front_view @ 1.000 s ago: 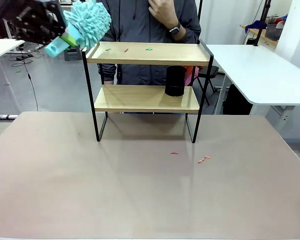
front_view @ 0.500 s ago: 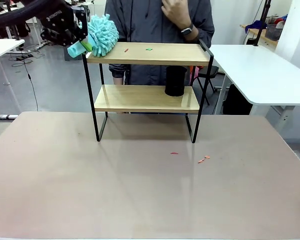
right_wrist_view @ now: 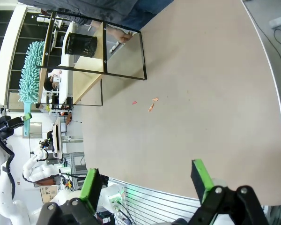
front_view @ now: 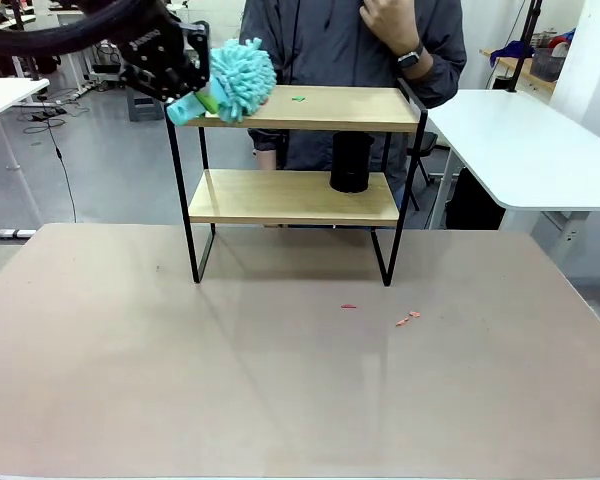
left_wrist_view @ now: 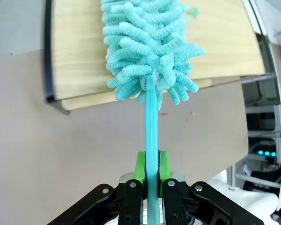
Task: Clean the shelf.
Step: Clean the remaining tier of the Shelf with the Duster once objects are removed.
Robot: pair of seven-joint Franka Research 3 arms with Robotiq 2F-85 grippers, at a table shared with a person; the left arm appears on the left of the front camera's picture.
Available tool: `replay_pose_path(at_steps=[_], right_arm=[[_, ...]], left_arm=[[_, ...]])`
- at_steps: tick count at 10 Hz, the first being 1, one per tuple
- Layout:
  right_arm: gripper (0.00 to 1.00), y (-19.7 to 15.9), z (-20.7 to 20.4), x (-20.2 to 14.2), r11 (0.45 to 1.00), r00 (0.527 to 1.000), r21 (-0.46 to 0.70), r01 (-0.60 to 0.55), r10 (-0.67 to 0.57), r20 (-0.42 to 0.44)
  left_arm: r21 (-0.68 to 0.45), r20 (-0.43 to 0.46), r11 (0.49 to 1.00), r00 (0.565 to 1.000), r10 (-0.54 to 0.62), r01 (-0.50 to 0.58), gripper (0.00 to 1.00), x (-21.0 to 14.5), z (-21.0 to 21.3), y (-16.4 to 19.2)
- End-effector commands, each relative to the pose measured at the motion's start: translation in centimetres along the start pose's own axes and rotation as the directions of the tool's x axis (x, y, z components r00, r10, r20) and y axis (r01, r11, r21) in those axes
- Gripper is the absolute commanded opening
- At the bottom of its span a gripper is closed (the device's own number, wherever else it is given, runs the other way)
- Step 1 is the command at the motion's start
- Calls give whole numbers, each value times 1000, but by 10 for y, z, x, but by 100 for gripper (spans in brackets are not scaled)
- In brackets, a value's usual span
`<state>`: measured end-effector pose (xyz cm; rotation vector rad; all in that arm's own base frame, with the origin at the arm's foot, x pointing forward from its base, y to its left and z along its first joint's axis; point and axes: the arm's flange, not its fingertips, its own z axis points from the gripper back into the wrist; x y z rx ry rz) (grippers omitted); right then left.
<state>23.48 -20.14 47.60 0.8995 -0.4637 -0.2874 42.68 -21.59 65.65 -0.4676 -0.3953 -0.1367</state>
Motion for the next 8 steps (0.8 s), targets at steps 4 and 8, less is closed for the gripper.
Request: replay_pose_path(at_steps=[4,8], right_arm=[[100,1,-1,2,999,1000,26,-24,23,16],[100,1,-1,2,999,1000,26,-24,23,16]], left_arm=[[-265,-187,944,949,-252,198,12,8,-15,-18],[-637,-405,717,669,-623,282,12,-11,39,23]])
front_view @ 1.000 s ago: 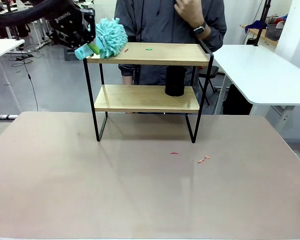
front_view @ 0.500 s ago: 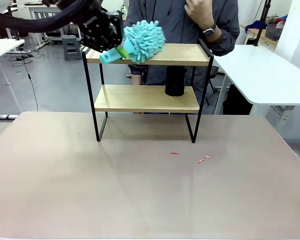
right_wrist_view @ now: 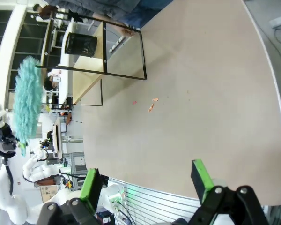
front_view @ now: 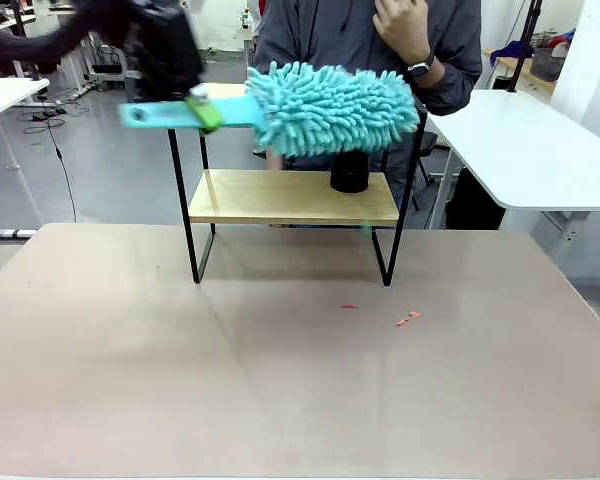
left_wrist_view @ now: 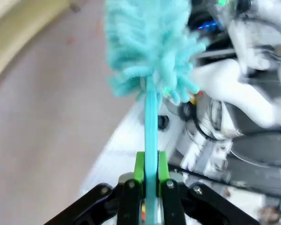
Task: Clean the shelf.
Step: Clean the remaining tier of the Shelf with the Duster once objects are removed.
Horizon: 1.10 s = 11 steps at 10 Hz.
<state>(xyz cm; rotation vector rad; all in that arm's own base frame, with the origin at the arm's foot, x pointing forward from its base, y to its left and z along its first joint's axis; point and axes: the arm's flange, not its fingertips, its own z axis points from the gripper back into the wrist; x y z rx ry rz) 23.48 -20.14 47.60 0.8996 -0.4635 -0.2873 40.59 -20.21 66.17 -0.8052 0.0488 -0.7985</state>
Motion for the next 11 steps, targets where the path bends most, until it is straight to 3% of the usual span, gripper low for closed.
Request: replay_pose_path(at_steps=[1,3,4,5,6,7,8,9,10,11], right_arm=[[100,1,-1,2,999,1000,26,-24,23,16],[100,1,-1,2,999,1000,26,-24,23,16],[100,1,-1,2,999,1000,26,-24,23,16],[100,1,-1,2,999,1000,26,-24,23,16],[100,1,-1,2,999,1000,26,-24,23,16],[100,1,-1,2,999,1000,26,-24,23,16],[100,1,-1,2,999,1000,26,-24,23,16],[100,1,-1,2,999,1000,26,-24,23,16],[100,1,-1,2,999,1000,26,-24,23,16],[100,1,-1,2,999,1000,26,-24,23,16]], left_arm=[[-167,-144,979,979,-144,119,12,-30,37,1],[-175,-75,971,981,-181,165,12,-42,46,1],[-163,11,970,984,-179,178,12,-53,59,2],[-138,179,972,970,-164,190,12,-84,88,8],[-105,385,984,918,-95,146,12,-123,115,19],[-113,546,990,838,-12,87,12,-165,134,31],[-114,691,993,715,110,-43,12,-204,139,44],[-142,770,980,607,197,-139,12,-231,137,63],[-187,793,948,530,300,-258,12,-244,132,91],[-152,792,935,527,309,-320,12,-250,129,125]])
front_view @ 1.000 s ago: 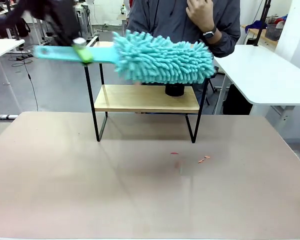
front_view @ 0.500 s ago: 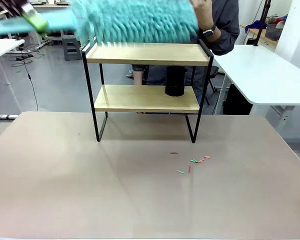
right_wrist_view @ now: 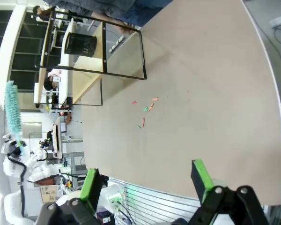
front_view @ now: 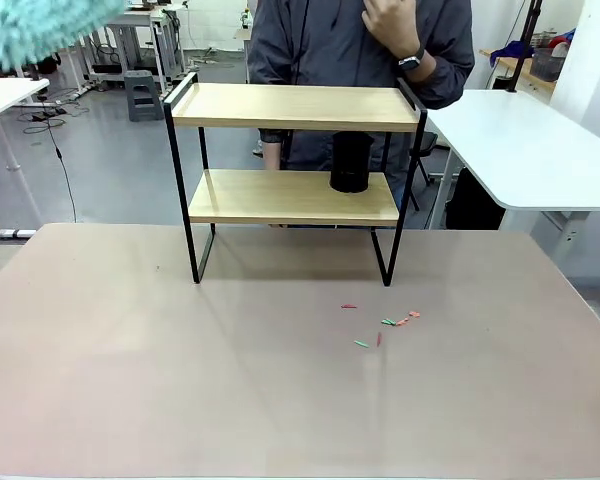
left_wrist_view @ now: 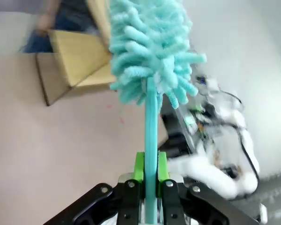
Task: Clean the shelf.
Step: Clean the remaining tier of the Shelf with the Duster once objects are removed, then hand the Duster back to the human.
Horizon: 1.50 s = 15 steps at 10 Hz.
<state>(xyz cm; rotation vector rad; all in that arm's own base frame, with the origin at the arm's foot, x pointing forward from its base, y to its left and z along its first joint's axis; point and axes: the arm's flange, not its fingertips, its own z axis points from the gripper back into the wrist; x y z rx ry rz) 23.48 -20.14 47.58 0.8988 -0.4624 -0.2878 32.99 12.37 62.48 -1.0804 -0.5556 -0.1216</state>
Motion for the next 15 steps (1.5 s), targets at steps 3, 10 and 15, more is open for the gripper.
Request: replay_pose_path(at_steps=[3,10,15], right_arm=[[100,1,-1,2,999,1000,27,-24,24,17],[100,1,-1,2,999,1000,27,-24,24,17],[100,1,-1,2,999,1000,27,-24,24,17]], left_arm=[[62,-84,990,988,133,-128,12,14,-61,105],[91,36,994,998,61,-64,12,-8,-28,61],[91,36,994,998,61,-64,12,-8,-28,61]])
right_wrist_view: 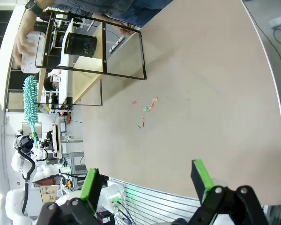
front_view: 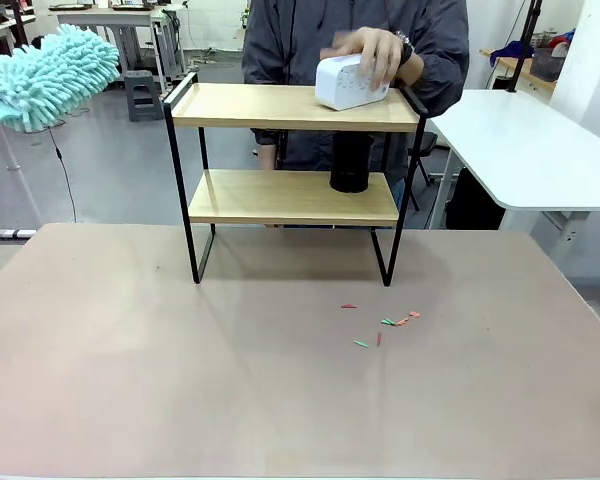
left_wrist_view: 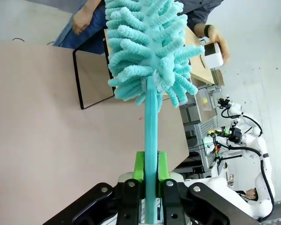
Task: Clean the shelf.
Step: Hand the Duster back to the human.
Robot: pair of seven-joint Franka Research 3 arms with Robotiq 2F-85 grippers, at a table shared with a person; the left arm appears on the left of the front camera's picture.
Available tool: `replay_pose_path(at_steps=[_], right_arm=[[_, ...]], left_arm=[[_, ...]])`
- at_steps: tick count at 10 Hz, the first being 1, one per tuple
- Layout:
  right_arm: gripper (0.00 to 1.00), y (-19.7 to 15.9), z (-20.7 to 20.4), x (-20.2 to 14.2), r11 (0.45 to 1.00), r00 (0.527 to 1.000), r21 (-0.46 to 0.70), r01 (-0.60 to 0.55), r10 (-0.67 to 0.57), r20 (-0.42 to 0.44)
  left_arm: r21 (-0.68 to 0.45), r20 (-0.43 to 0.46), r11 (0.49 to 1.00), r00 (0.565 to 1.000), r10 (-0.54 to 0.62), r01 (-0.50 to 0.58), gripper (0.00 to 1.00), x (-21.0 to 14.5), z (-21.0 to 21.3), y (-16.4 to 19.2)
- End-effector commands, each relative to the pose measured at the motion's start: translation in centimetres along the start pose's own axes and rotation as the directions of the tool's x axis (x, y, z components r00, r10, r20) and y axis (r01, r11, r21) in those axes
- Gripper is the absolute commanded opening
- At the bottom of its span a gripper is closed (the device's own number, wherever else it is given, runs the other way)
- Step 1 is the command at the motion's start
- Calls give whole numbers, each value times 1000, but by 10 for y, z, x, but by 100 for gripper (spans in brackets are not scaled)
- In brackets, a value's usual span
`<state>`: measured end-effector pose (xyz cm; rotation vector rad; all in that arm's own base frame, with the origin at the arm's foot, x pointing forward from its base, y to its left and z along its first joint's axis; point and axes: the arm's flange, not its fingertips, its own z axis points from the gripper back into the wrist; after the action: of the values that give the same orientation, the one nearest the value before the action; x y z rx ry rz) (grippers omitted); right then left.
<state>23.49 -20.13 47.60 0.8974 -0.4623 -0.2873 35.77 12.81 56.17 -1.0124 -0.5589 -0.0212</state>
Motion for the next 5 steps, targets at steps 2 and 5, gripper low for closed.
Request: replay_pose_path(at_steps=[2,5], right_arm=[[100,29,22,17,999,996,22,-41,39,78],[100,195,11,59,904,928,221,-367,341,147]], left_arm=[[-139,35,988,997,-64,69,12,9,11,-23],[-438,-123,819,878,-463,370,12,-4,11,-136]])
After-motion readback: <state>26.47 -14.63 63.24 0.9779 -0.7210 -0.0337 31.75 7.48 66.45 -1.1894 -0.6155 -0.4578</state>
